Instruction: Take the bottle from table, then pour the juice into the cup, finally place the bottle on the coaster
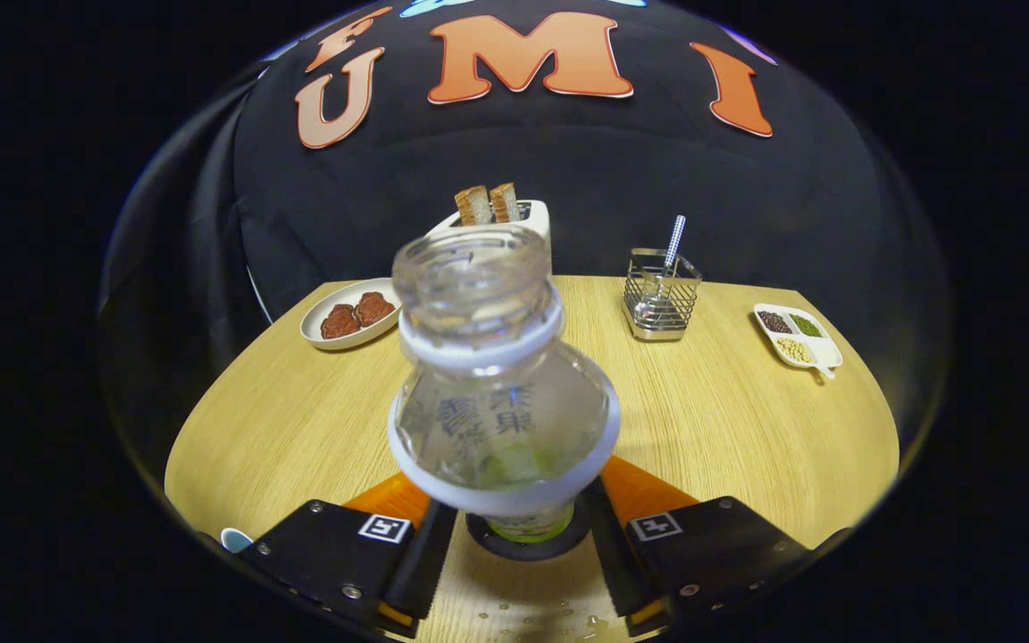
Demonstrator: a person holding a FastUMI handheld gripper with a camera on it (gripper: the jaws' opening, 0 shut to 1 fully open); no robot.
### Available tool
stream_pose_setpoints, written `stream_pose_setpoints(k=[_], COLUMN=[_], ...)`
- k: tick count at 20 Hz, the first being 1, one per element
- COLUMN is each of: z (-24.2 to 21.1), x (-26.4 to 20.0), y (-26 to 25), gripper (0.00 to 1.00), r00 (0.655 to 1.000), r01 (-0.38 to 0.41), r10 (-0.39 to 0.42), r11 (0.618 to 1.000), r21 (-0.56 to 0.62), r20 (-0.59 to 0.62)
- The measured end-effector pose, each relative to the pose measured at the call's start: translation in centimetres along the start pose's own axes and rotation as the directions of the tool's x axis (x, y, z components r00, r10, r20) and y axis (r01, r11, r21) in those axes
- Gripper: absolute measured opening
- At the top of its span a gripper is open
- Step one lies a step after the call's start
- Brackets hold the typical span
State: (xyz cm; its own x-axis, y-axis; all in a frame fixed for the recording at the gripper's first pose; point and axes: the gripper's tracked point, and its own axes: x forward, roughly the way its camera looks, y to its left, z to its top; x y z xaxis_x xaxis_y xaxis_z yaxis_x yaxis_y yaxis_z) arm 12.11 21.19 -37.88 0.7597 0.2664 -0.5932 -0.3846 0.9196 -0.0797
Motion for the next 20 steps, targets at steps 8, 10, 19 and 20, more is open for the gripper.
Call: stream_pose_setpoints(k=[8,10,19,20], z=[0.9,1.7,6.5,7.5], x=[-4.0,-5.8,-16.9,-18.3], y=[-0.1,-0.6,-6.6,-7.7], gripper=[0.98,0.97,0.97,0.97], r00=[0.999,0.998,0.98,0.975], r01=[0.017,0.02,0.066,0.081], r10=[-0.017,-0.023,-0.079,-0.094], r11=[1.0,0.999,0.995,0.994], r21=[0.022,0.048,0.075,0.074], r20=[0.033,0.056,0.18,0.202])
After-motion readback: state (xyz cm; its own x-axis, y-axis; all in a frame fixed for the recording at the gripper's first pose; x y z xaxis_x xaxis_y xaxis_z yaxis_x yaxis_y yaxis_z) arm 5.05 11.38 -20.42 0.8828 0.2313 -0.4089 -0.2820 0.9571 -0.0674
